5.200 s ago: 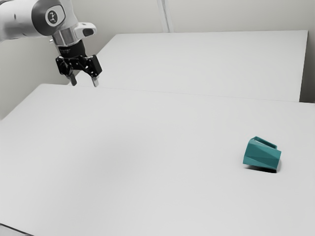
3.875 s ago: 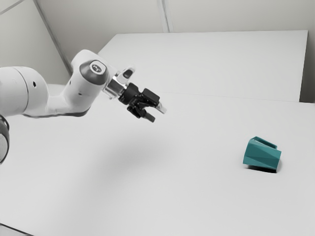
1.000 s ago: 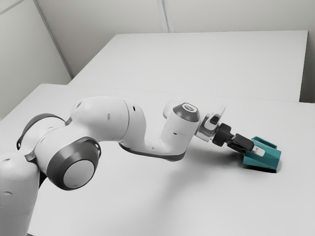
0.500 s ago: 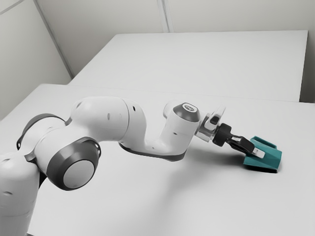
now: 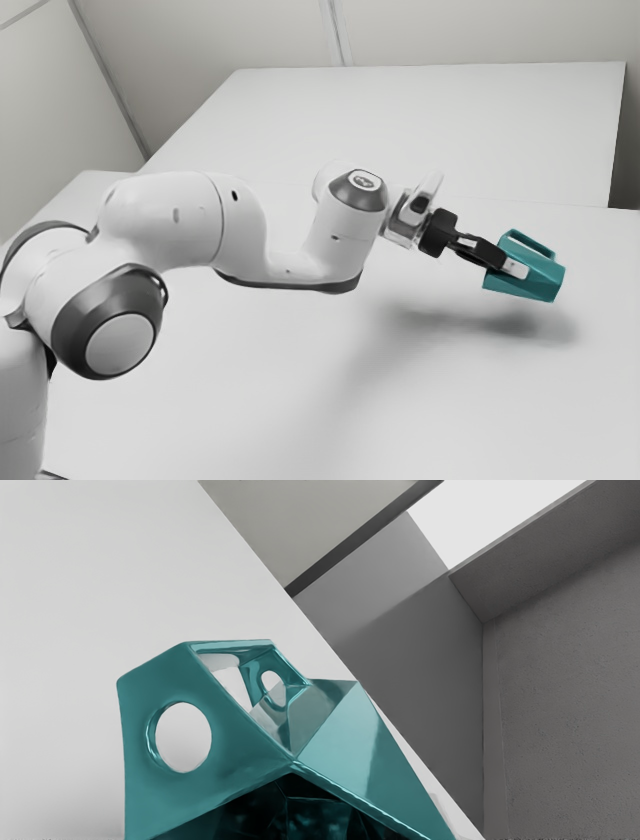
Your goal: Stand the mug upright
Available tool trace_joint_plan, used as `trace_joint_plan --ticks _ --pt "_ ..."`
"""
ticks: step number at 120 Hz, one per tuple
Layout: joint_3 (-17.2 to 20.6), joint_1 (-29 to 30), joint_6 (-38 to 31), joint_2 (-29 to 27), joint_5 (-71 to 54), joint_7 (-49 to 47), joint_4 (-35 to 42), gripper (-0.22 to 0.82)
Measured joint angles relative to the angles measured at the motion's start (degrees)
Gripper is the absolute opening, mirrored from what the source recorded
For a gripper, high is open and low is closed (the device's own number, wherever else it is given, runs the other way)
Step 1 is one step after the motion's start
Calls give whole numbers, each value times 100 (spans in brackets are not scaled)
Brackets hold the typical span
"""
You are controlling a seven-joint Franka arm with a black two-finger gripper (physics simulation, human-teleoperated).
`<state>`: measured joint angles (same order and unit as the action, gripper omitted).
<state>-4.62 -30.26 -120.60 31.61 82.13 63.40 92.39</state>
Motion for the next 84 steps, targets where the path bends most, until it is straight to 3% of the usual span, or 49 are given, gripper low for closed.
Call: trace_joint_plan --ticks 32,55,84 --pt "280 530 -108 -1086 -1383 -319 870 -18" --pt "795 1185 -215 -1712 -2534 -778 1331 -18" --pt "880 1466 -473 -2254 -4069 -1475 1688 -18"
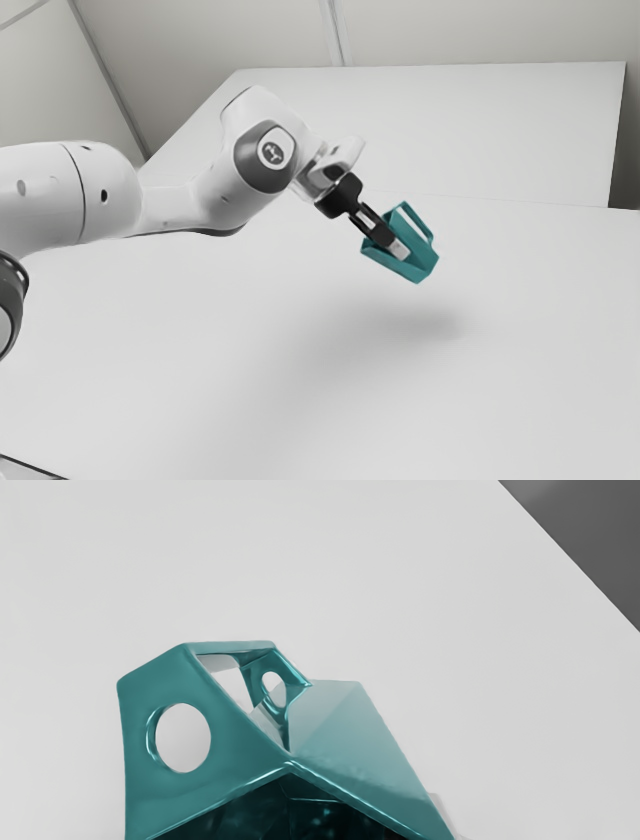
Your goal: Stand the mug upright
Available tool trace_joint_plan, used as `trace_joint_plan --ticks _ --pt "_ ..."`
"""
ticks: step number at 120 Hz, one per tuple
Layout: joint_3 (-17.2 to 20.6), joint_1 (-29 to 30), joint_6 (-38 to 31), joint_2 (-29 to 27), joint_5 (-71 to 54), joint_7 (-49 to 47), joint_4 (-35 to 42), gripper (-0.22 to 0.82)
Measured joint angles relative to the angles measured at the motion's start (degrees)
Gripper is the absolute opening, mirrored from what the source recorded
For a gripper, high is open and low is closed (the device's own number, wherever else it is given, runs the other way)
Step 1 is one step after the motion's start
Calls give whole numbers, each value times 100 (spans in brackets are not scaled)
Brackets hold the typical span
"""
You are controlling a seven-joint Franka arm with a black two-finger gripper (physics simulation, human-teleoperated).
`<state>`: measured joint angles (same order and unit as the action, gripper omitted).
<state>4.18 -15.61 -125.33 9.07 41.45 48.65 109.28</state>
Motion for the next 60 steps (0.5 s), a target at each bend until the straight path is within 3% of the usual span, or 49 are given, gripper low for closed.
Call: trace_joint_plan --ticks 60 --pt "108 777 -39 -730 -2509 -1631 810 -18"
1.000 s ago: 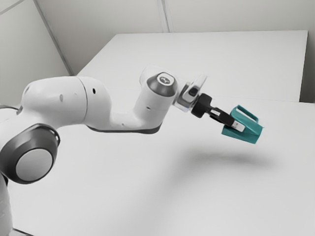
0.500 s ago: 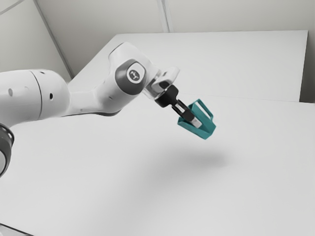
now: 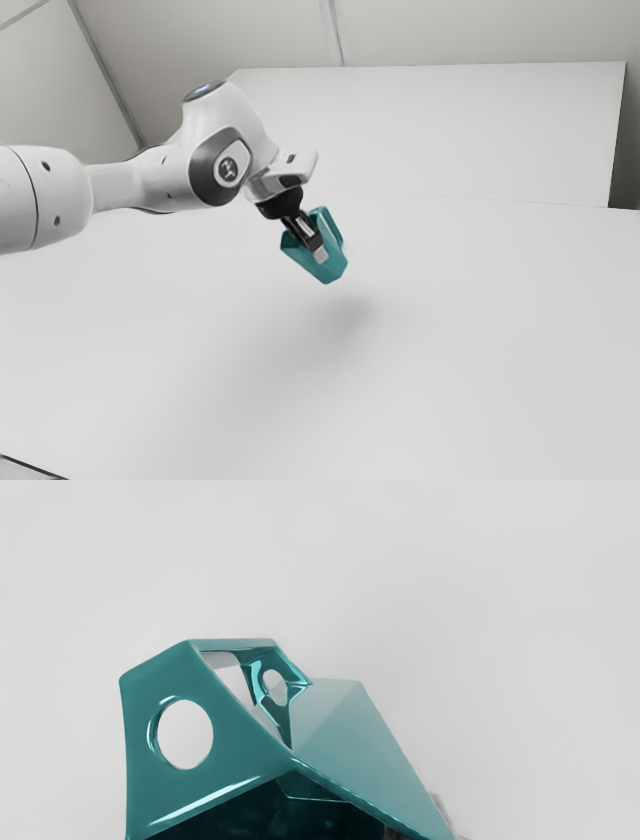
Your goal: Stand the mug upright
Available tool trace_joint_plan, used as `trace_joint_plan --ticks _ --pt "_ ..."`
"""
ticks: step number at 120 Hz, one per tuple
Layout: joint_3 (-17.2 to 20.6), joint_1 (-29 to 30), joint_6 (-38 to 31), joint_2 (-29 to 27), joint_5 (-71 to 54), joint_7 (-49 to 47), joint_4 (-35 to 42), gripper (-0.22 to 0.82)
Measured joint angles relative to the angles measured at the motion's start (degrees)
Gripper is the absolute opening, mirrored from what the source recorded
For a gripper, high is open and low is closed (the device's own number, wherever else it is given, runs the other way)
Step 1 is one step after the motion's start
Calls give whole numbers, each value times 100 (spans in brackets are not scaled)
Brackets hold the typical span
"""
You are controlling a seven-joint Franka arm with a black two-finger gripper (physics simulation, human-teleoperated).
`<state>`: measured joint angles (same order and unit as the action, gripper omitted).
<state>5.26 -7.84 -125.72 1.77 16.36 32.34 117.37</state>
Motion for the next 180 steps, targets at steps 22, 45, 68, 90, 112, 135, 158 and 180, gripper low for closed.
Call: trace_joint_plan --ticks 22,45,68,90,112,135,158,180 --pt "1 225 2 -408 -301 -430 577 -18" --pt "-7 368 21 -687 -704 -805 967 -18" --pt "-16 556 50 -846 -1165 -1208 1281 -18" --pt "-28 640 57 -982 -1415 -1581 1555 -18" --pt "-27 759 63 -1099 -1641 -1926 1824 -18" --pt "-30 787 36 -1110 -1748 -2265 1982 -18" --pt "-25 789 3 -1073 -1923 -2629 2049 -18" --pt "-25 786 -45 -911 -2054 -2961 2050 -18"
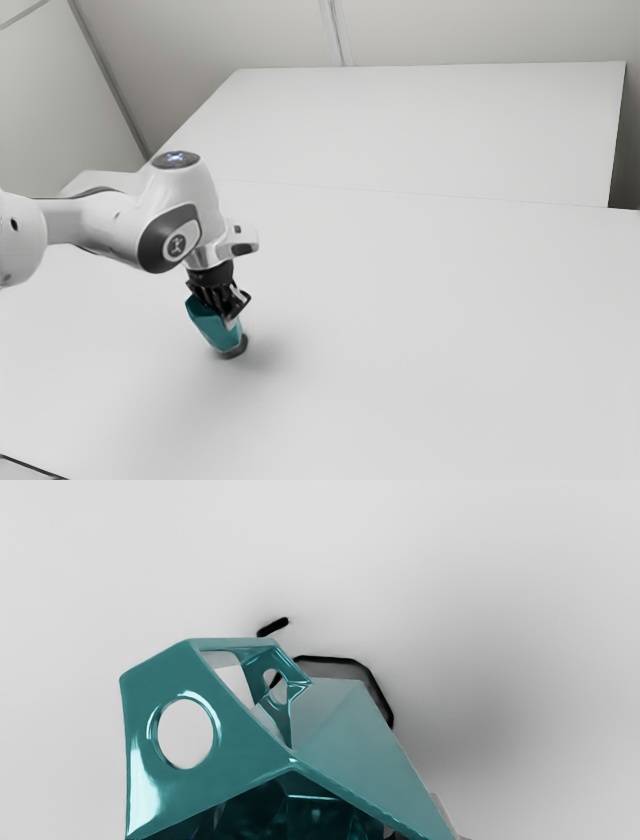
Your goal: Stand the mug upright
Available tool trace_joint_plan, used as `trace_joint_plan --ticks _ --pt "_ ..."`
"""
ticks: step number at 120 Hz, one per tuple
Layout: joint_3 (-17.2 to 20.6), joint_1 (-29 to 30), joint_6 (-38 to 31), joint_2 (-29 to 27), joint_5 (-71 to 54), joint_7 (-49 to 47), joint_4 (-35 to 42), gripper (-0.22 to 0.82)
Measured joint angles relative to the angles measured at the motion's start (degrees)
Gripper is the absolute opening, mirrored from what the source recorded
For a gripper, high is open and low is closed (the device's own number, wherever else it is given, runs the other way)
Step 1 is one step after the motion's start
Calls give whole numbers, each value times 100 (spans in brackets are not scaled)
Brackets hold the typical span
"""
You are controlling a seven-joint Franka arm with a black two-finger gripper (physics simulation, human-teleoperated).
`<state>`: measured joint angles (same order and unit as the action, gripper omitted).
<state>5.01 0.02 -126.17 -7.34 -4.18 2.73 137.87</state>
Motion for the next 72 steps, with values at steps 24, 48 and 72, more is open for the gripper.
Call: trace_joint_plan --ticks 24,48,72 --pt "9 -1 -79 158 -40 -271 -6 -18" --pt "9 -2 -132 238 -49 -465 -12 -18" --pt "17 -6 -149 169 -25 -590 -4 2"
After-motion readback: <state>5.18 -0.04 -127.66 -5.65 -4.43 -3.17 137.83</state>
